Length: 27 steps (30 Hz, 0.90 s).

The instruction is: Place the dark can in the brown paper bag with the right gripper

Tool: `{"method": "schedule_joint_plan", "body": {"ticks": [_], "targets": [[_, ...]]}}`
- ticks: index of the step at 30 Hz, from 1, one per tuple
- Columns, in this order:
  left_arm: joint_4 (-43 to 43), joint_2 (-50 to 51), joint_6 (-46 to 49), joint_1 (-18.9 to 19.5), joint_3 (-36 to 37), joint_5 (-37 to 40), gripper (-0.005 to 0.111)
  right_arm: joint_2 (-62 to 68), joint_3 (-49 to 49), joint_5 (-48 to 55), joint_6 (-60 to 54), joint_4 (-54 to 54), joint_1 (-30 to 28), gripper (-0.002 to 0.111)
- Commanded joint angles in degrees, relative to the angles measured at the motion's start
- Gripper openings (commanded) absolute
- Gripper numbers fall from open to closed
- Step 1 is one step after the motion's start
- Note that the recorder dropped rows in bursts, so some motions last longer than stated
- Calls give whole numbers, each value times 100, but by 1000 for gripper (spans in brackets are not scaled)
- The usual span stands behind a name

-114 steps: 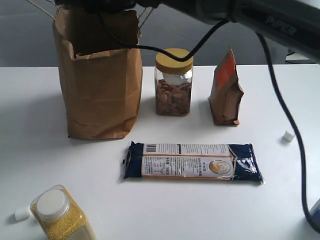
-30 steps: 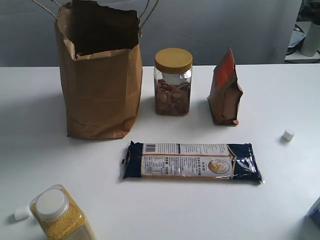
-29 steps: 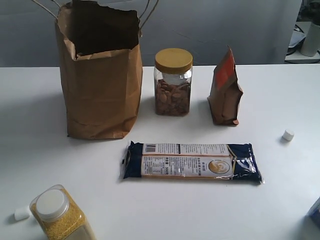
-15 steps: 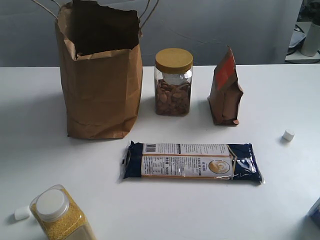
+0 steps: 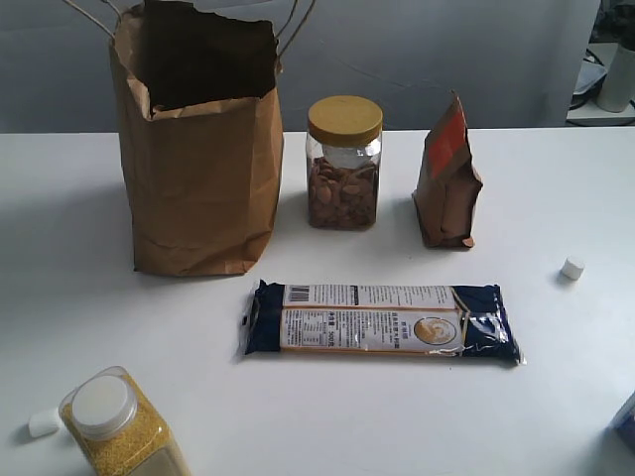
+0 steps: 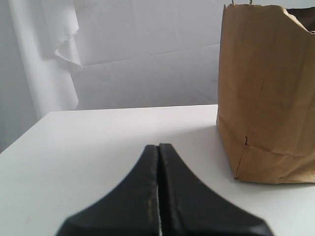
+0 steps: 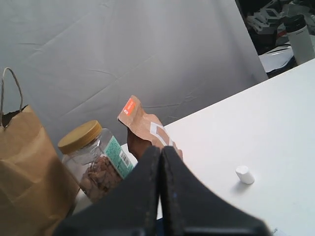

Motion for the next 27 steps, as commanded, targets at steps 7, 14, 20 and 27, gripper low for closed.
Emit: {"method": "schedule_joint_plan", "body": {"ticks": [7, 14, 20, 27], "targets": [[21, -20, -20, -35, 20, -24, 0, -22, 17, -3, -513, -1476, 19, 0], [21, -20, -20, -35, 20, -24, 0, -22, 17, 10, -715, -1679, 19, 0], [21, -20, -20, -35, 20, -24, 0, -22, 17, 10, -820, -1726, 19, 0], [21, -20, -20, -35, 20, -24, 0, -22, 17, 10, -820, -1726, 19, 0]]}}
